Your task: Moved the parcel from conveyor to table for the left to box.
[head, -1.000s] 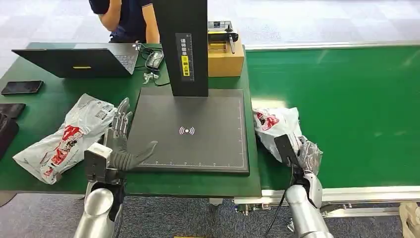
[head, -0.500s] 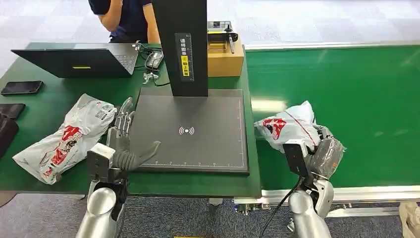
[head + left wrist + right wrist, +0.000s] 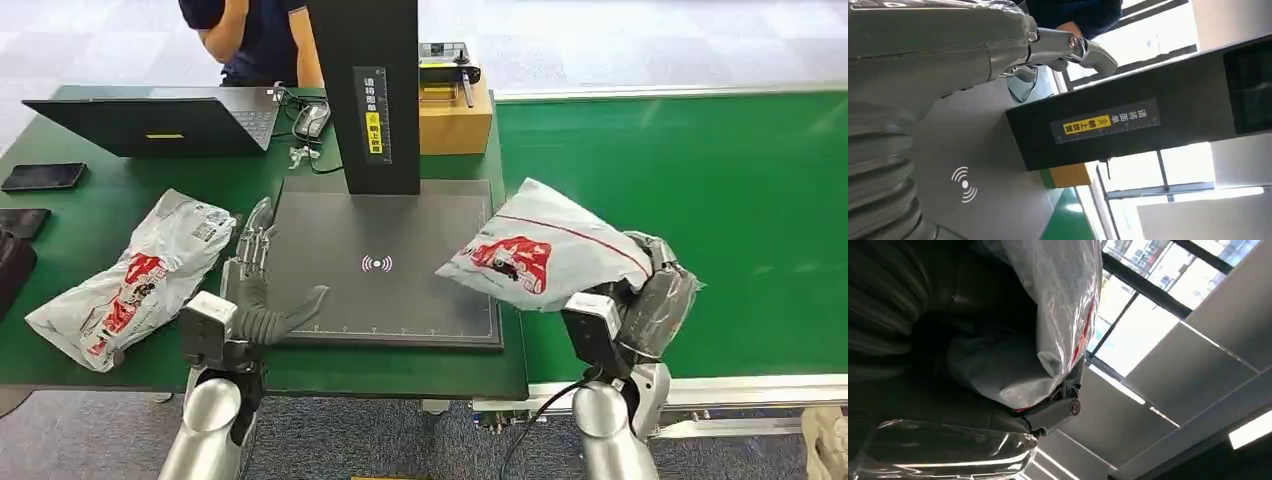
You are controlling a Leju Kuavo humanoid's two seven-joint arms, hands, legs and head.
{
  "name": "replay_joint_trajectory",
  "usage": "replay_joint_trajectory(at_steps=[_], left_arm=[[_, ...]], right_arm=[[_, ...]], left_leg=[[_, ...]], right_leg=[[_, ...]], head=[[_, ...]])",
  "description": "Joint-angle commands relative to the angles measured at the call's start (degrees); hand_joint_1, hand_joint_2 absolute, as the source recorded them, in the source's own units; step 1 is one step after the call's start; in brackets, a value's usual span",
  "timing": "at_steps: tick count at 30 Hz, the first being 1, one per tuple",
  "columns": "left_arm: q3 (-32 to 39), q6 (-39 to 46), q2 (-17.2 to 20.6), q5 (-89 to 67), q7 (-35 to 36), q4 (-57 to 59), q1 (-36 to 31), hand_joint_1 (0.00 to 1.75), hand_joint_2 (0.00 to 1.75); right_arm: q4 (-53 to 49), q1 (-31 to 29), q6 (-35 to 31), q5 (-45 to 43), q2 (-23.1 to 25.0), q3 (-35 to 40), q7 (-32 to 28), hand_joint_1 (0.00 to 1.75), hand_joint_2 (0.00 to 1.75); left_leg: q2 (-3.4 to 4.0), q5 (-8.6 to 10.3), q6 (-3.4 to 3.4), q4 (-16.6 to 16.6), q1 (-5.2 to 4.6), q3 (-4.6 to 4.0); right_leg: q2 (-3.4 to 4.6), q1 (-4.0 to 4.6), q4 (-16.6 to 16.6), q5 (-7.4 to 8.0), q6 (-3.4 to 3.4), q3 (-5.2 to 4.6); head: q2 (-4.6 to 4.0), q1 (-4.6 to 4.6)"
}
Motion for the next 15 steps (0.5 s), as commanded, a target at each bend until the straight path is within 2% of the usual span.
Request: replay_joint_trajectory(at_steps=[1,3,12,15], left_arm=[[-1.19,1.41,1.27,1.72,-1.60,5.72,-1.46,0.00,1.75],[-1.31,1.71,1.46,2.24,-1.85,6.01,-1.53,0.00,1.75],[-1.30,3.21,1.36,2.79,-1.83,3.49,0.87,0.00,1.75],[-1.45,4.01,1.96,2.93,-1.46,3.08,1.70,0.00,1.75]], right_arm=[[1.72,-4.17,-0.53,-4.22,-5.15,12.97,1.63,1.62,1.75],[2.00,-4.51,-0.48,-6.16,-6.19,14.78,1.23,1.69,1.75],[6.65,-7.40,0.72,-7.32,-7.14,18.95,0.89,1.71,1.75],[10.93,-10.07,2.73,-10.00,-7.63,19.94,1.08,1.73,1.75]], left_leg=[[0.04,-0.01,-0.13,-0.09,-0.01,0.21],[0.06,-0.02,-0.13,-0.07,0.01,0.19],[0.12,-0.04,-0.13,-0.11,0.02,0.25],[0.08,-0.03,-0.12,-0.10,0.01,0.23]], right_leg=[[0.09,-0.04,-0.05,-0.01,0.11,0.17],[0.11,-0.02,-0.07,0.01,0.11,0.17],[0.16,-0.01,-0.11,0.00,0.11,0.23],[0.12,-0.02,-0.09,0.00,0.10,0.21]], head=[[0.00,0.00],[0.00,0.00],[0.00,0.00],[0.00,0.00]])
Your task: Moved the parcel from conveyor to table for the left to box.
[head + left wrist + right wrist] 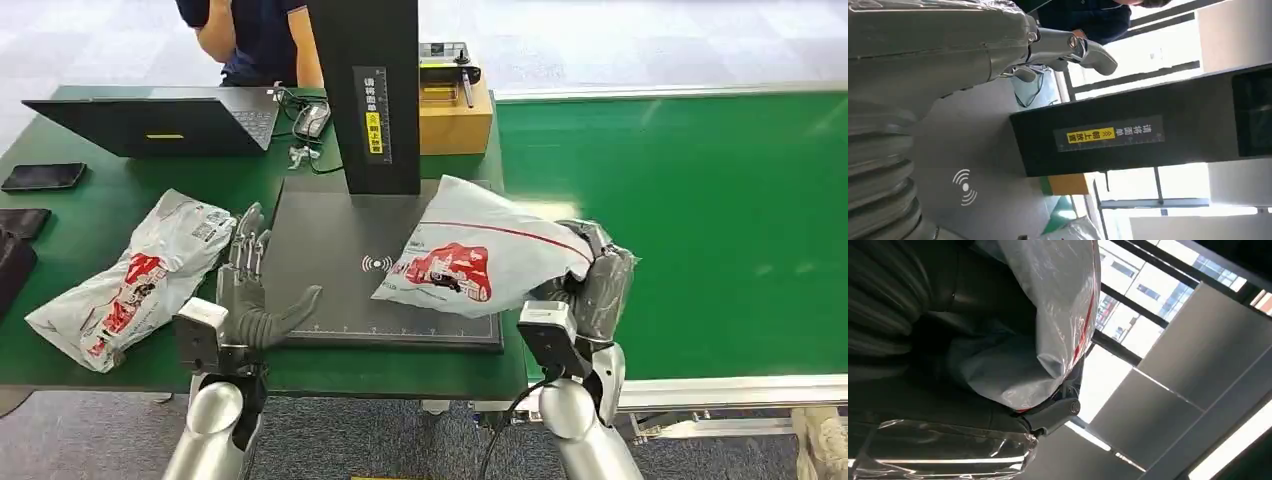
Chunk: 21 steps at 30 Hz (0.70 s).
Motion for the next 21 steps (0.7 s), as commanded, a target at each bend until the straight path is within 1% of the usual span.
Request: replay_joint_trajectory(at_steps=[1,2,3,4,8,9,10,11,12,13,14,15,16,17,18,19,20,21], left_arm=[[-1.10,1.63,2.02,0.25,0.69,0.90,1.58,0.00,1.75],[-1.17,1.68,2.13,0.29,0.69,0.72,1.83,0.00,1.75],[-1.07,1.98,2.23,0.41,0.70,0.35,2.26,0.00,1.75],[-1.04,2.13,2.34,0.51,0.77,-0.12,2.78,0.00,1.75],[-0.68,2.77,2.38,0.66,1.16,-1.34,3.69,0.00,1.75],[-0.74,2.88,2.52,0.59,1.44,-1.62,3.93,0.00,1.75],[-0.65,3.23,2.64,0.49,1.63,-1.81,4.33,0.00,1.75],[-0.75,3.16,2.87,0.51,1.64,-1.97,4.66,0.00,1.75],[-0.75,3.62,3.00,0.49,1.70,-2.15,4.99,0.00,1.75],[-0.69,3.87,3.13,0.53,1.72,-2.46,5.33,0.00,1.75],[-0.71,3.88,3.19,0.53,1.72,-2.58,5.47,0.00,1.75],[-0.64,4.06,3.08,0.61,1.68,-2.71,5.59,0.00,1.75],[-0.60,4.20,2.87,0.66,1.61,-2.78,5.50,0.00,1.75],[-0.65,4.16,2.84,0.66,1.61,-2.74,5.35,0.00,1.75],[-0.58,4.35,2.68,0.71,1.60,-2.79,5.29,0.00,1.75],[-0.67,4.41,2.81,0.71,1.60,-2.94,5.29,0.00,1.75],[-0.67,4.41,2.81,0.71,1.60,-2.94,5.29,0.00,1.75],[-0.72,4.38,3.03,0.72,1.62,-3.09,5.30,0.00,1.75]], right_arm=[[10.97,-7.37,2.57,-4.12,-3.15,5.57,-0.25,1.73,1.75],[11.63,-7.72,2.42,-4.38,-3.06,5.61,-0.57,1.75,1.75],[12.96,-8.47,3.05,-4.86,-3.30,6.09,-0.83,1.69,1.75],[15.00,-9.64,2.71,-5.19,-3.60,6.58,-1.74,1.69,1.75],[19.23,-11.55,1.73,-6.44,-3.33,6.70,-2.54,1.68,1.75],[20.43,-11.96,0.67,-6.36,-3.25,6.82,-2.97,1.73,1.75],[21.15,-12.19,0.88,-6.82,-3.05,6.89,-2.89,1.69,1.75],[21.86,-12.39,0.75,-7.37,-2.88,6.92,-3.27,1.71,1.75],[22.89,-12.75,0.59,-8.05,-2.82,6.93,-3.62,1.71,1.75],[23.70,-13.07,0.49,-8.54,-2.78,6.94,-4.02,1.73,1.75],[24.00,-13.18,0.38,-8.69,-2.78,6.96,-4.26,1.71,1.75],[26.06,-13.77,-0.20,-9.29,-2.58,6.52,-4.39,1.71,1.75],[29.43,-14.77,-0.52,-10.28,-2.20,5.93,-5.35,1.75,1.75],[30.52,-15.16,-0.86,-10.79,-2.16,5.89,-6.12,1.75,1.75],[32.81,-15.79,-0.94,-10.68,-1.74,5.06,-6.85,1.75,1.75],[35.34,-16.45,-0.94,-11.37,-1.46,4.60,-6.88,1.73,1.75],[35.34,-16.45,-0.94,-11.37,-1.46,4.60,-6.88,1.73,1.75],[37.60,-16.93,-0.91,-11.85,-1.28,4.06,-8.03,1.75,1.75]], left_leg=[[0.12,-0.02,-0.09,-0.06,0.01,0.17],[0.15,-0.03,-0.12,-0.08,0.01,0.22],[0.17,-0.02,-0.09,-0.07,0.01,0.17],[0.21,-0.03,-0.14,-0.13,0.02,0.31],[0.20,-0.04,-0.13,-0.10,0.04,0.26],[0.11,-0.02,-0.11,-0.07,0.01,0.18],[0.08,-0.02,-0.09,-0.05,0.02,0.13],[0.14,-0.06,-0.15,-0.09,0.04,0.29],[0.13,-0.03,-0.10,-0.07,0.02,0.18],[0.18,-0.07,-0.16,-0.11,0.04,0.33],[0.14,-0.05,-0.12,-0.09,0.03,0.25],[0.13,-0.06,-0.18,-0.15,0.04,0.39],[0.15,-0.05,-0.15,-0.11,0.04,0.30],[0.08,-0.02,-0.09,-0.06,0.02,0.14],[0.11,-0.04,-0.15,-0.11,0.04,0.30],[0.08,-0.01,-0.09,-0.06,0.03,0.16],[0.09,-0.02,-0.15,-0.11,0.05,0.29],[0.04,-0.01,-0.12,-0.07,0.03,0.21]], right_leg=[[0.16,-0.02,-0.06,0.02,0.08,0.12],[0.20,-0.02,-0.08,0.02,0.10,0.17],[0.21,-0.01,-0.08,0.04,0.08,0.13],[0.26,-0.01,-0.14,0.04,0.12,0.26],[0.25,0.01,-0.11,0.04,0.10,0.21],[0.15,-0.01,-0.07,0.02,0.08,0.15],[0.12,-0.01,-0.05,0.02,0.07,0.10],[0.20,0.01,-0.10,0.00,0.11,0.25],[0.16,0.00,-0.07,0.02,0.07,0.14],[0.24,0.01,-0.12,0.00,0.12,0.28],[0.19,0.00,-0.08,0.00,0.09,0.21],[0.20,-0.01,-0.13,-0.02,0.13,0.35],[0.20,0.01,-0.11,0.00,0.10,0.26],[0.11,0.00,-0.05,0.02,0.07,0.12],[0.16,0.00,-0.10,0.00,0.11,0.27],[0.11,0.00,-0.06,0.02,0.06,0.14],[0.14,0.01,-0.11,0.02,0.11,0.27],[0.09,0.00,-0.07,0.02,0.09,0.20]], head=[[0.00,-0.02],[0.00,-0.02],[0.00,-0.02],[0.00,-0.02],[0.00,-0.02],[0.00,-0.02],[0.00,-0.02],[0.00,-0.02],[0.00,-0.02],[0.00,-0.02],[0.00,0.00],[0.00,-0.02],[0.00,-0.02],[0.00,0.00],[0.00,-0.02],[0.00,-0.02],[0.00,-0.02],[0.00,-0.02]])
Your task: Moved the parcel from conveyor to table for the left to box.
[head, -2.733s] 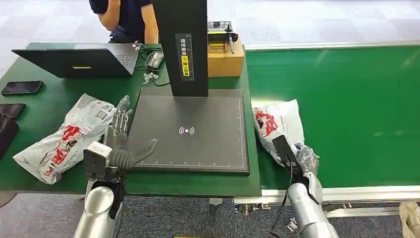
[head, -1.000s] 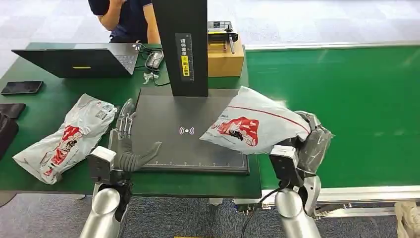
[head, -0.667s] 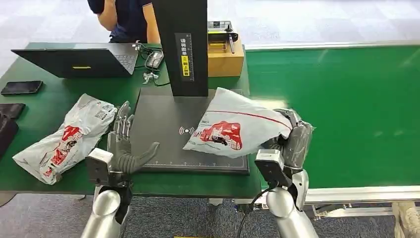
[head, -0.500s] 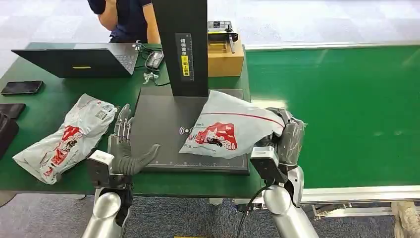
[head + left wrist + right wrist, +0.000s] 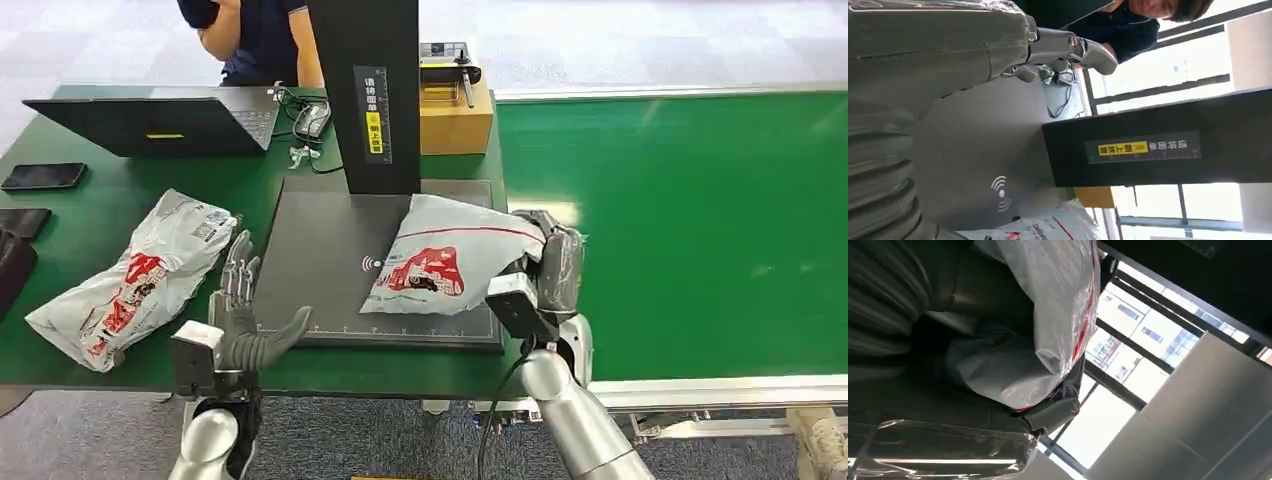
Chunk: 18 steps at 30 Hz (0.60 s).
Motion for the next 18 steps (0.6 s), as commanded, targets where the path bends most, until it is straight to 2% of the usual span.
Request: replay_joint_trajectory(at_steps=[1,4,7,11,15,18], left_arm=[[-0.87,0.23,2.46,0.37,0.43,-0.38,-0.48,0.00,1.75],[-1.27,0.09,3.26,1.07,0.23,1.27,-1.88,0.00,1.75],[-1.72,-0.03,3.57,1.78,-0.35,2.83,-3.27,0.00,1.75],[-3.08,-0.70,4.20,2.44,-0.80,4.87,-6.12,0.00,1.75],[-3.96,-1.40,4.49,3.13,-1.09,7.82,-9.16,0.00,1.75],[-4.01,-1.54,4.62,3.48,-1.49,8.85,-10.29,0.00,1.75]], right_arm=[[23.12,-8.19,-0.89,-3.46,1.03,-1.71,-3.84,1.75,1.75],[29.22,-9.58,0.94,-7.25,1.67,-2.80,-6.72,1.75,1.75],[30.27,-9.17,2.79,-9.10,2.14,-3.10,-8.68,1.71,1.75],[27.45,-8.24,7.44,-9.93,2.64,-1.37,-10.29,1.73,1.75],[22.53,-6.62,16.27,-11.92,2.43,2.15,-11.39,1.73,1.75],[21.79,-6.66,17.98,-11.66,2.55,3.97,-11.90,1.75,1.75]], left_leg=[[0.06,-0.02,-0.16,-0.11,0.03,0.32],[0.05,0.00,-0.13,-0.09,0.04,0.23],[-0.01,0.01,-0.20,-0.19,0.06,0.42],[0.00,0.00,-0.13,-0.07,0.03,0.19],[-0.05,0.02,-0.14,-0.06,0.03,0.19],[-0.05,0.03,-0.19,-0.11,0.05,0.30]], right_leg=[[0.12,-0.01,-0.11,0.01,0.12,0.29],[0.10,0.01,-0.10,0.03,0.10,0.23],[0.06,0.02,-0.18,0.02,0.11,0.40],[0.03,0.00,-0.07,0.01,0.06,0.17],[-0.01,0.00,-0.04,0.00,0.07,0.16],[0.01,0.02,-0.09,0.00,0.08,0.26]], head=[[0.00,0.00],[0.00,0.02],[0.00,0.02],[0.00,0.02],[0.00,0.00],[0.00,0.00]])
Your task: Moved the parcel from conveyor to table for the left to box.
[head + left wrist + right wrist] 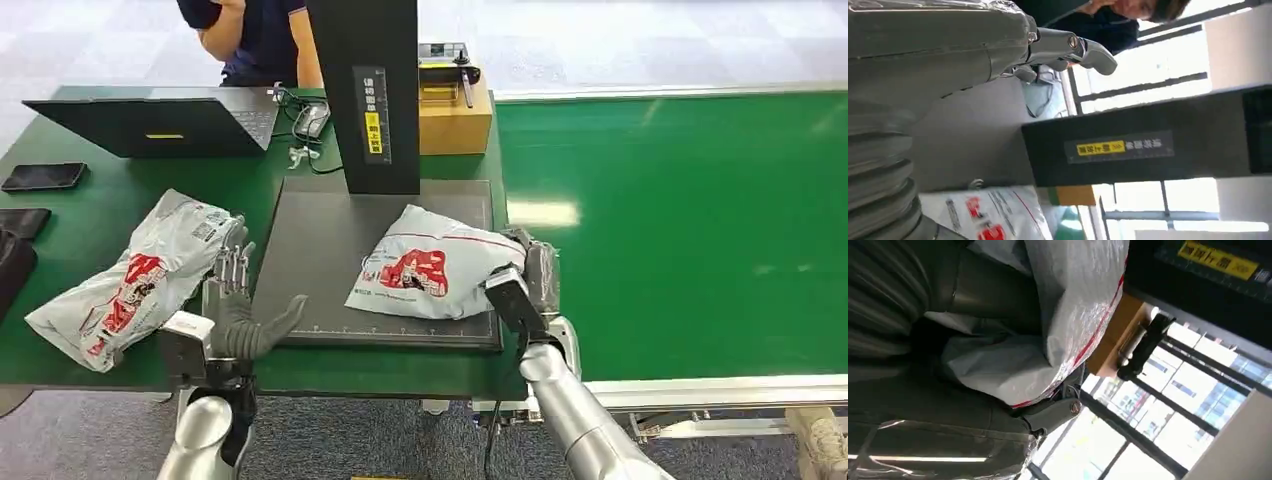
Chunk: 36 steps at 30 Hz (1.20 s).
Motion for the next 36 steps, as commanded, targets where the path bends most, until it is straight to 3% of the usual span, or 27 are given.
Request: replay_joint_trajectory(at_steps=[1,8,9,10,24,27,29,30,36], left_arm=[[-2.66,-0.84,2.73,1.06,-0.81,8.43,-6.75,0.00,1.75],[-3.05,-1.98,2.35,0.94,-1.14,9.46,-8.45,0.00,1.75],[-3.05,-1.98,2.35,0.94,-1.14,9.46,-8.45,0.00,1.75],[-3.07,-2.16,2.28,0.79,-1.16,9.69,-8.78,0.00,1.75],[-3.07,-2.57,2.39,0.37,-1.10,9.20,-8.45,0.00,1.75],[-3.02,-2.34,2.42,0.19,-0.58,8.45,-7.64,0.00,1.75],[-2.94,-1.98,2.31,0.06,-0.33,8.01,-6.81,0.00,1.75],[-2.93,-1.71,2.23,-0.05,-0.20,7.74,-6.26,0.00,1.75],[-2.98,-0.89,1.62,-0.32,0.66,6.43,-4.41,0.00,1.75]], right_arm=[[-0.86,-0.59,7.58,-1.41,0.96,6.03,-1.66,1.75,1.75],[-1.77,-1.59,7.11,-1.42,0.49,9.43,-1.66,1.75,1.75],[-1.77,-1.59,7.11,-1.42,0.49,9.43,-1.66,1.75,1.75],[-1.48,-1.81,6.95,-0.81,0.58,9.63,-1.66,1.73,1.75],[1.53,-3.24,7.31,1.72,1.33,7.87,-1.60,1.71,1.75],[6.39,-4.88,4.46,4.87,1.80,5.56,3.78,1.66,1.75],[10.07,-5.98,2.97,6.21,1.79,4.30,6.76,0.17,1.75],[12.01,-6.38,1.98,6.45,1.84,3.23,8.41,0.00,1.75],[9.80,-3.70,0.43,5.42,1.08,-0.19,10.54,0.00,1.75]], left_leg=[[-0.05,-0.01,-0.20,-0.12,0.05,0.30],[-0.09,-0.03,-0.34,-0.22,0.09,0.54],[-0.02,0.00,-0.13,-0.06,0.02,0.11],[-0.01,-0.02,-0.18,-0.07,0.04,0.21],[0.00,0.00,-0.13,-0.05,0.02,0.10],[-0.01,-0.01,-0.18,-0.10,0.03,0.21],[0.01,-0.01,-0.18,-0.11,0.03,0.27],[0.02,0.00,-0.14,-0.09,0.02,0.21],[-0.10,0.01,-0.16,-0.14,0.04,0.26]], right_leg=[[0.02,0.00,-0.09,-0.02,0.11,0.29],[0.03,0.01,-0.21,-0.06,0.21,0.55],[0.03,-0.01,-0.04,-0.01,0.09,0.13],[0.05,0.00,-0.05,-0.03,0.12,0.22],[0.04,-0.01,-0.03,-0.01,0.08,0.11],[0.06,-0.02,-0.06,-0.02,0.11,0.21],[0.07,-0.02,-0.09,-0.01,0.12,0.27],[0.07,-0.02,-0.07,0.00,0.10,0.22],[-0.04,-0.01,-0.14,-0.02,0.13,0.31]], head=[[0.00,0.00],[0.00,0.00],[0.00,0.00],[0.00,0.00],[0.00,0.00],[0.00,0.00],[0.00,0.00],[0.00,0.00],[0.00,0.02]])
